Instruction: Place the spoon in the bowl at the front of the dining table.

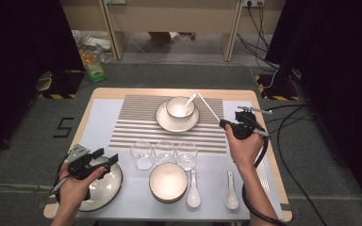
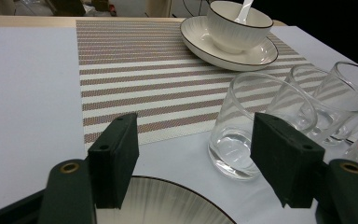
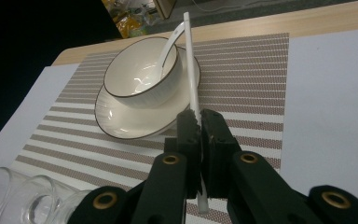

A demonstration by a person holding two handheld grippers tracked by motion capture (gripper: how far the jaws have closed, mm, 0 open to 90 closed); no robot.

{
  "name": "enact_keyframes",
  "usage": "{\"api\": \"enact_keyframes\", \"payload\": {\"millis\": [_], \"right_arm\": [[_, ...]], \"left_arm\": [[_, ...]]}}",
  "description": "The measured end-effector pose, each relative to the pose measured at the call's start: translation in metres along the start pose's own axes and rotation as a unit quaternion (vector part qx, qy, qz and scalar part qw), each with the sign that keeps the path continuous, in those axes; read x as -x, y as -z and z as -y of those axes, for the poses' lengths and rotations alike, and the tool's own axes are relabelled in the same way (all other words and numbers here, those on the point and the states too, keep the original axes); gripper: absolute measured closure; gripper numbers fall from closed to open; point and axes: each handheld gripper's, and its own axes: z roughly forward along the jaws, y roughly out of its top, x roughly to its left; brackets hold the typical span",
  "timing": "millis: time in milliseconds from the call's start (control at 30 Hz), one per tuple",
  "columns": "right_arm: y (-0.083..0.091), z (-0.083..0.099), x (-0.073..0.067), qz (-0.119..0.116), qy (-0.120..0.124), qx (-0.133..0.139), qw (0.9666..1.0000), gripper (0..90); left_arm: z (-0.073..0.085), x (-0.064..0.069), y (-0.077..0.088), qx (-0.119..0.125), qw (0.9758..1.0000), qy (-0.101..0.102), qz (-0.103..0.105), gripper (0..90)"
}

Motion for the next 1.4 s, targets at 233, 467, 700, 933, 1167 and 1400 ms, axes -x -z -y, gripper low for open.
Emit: {"api": "enact_keyframes", "payload": {"millis": [233, 467, 700, 933, 1167, 1400], "right_arm": [[-0.001, -0.003, -0.004, -0.003, 0.002, 0.002, 1.0, 86.9], [-0.003, -0.004, -0.006, -0.007, 0.002, 0.005, 1.0, 86.9], [-0.004, -0.006, -0.01, -0.014, -0.001, 0.009, 0.9999, 86.9], [-0.004, -0.008, -0.014, -0.019, 0.004, 0.01, 0.9998, 87.0], [-0.006, -0.009, -0.016, -0.021, 0.007, 0.011, 0.9997, 86.9], [-0.009, -0.01, -0.018, -0.026, 0.006, 0.012, 0.9996, 86.9]], "left_arm": [[0.0, 0.0, 0.0, 0.0, 1.0, 0.0, 0.0, 31.9], [0.0, 0.0, 0.0, 0.0, 1.0, 0.0, 0.001, 31.8], [0.0, -0.001, 0.0, 0.001, 1.0, -0.001, -0.001, 31.9], [-0.001, -0.001, 0.001, 0.001, 1.0, 0.0, -0.001, 31.9], [-0.001, -0.002, 0.002, 0.004, 1.0, 0.001, -0.002, 31.9], [-0.001, -0.002, 0.003, 0.003, 1.0, 0.0, -0.004, 31.9]]}}
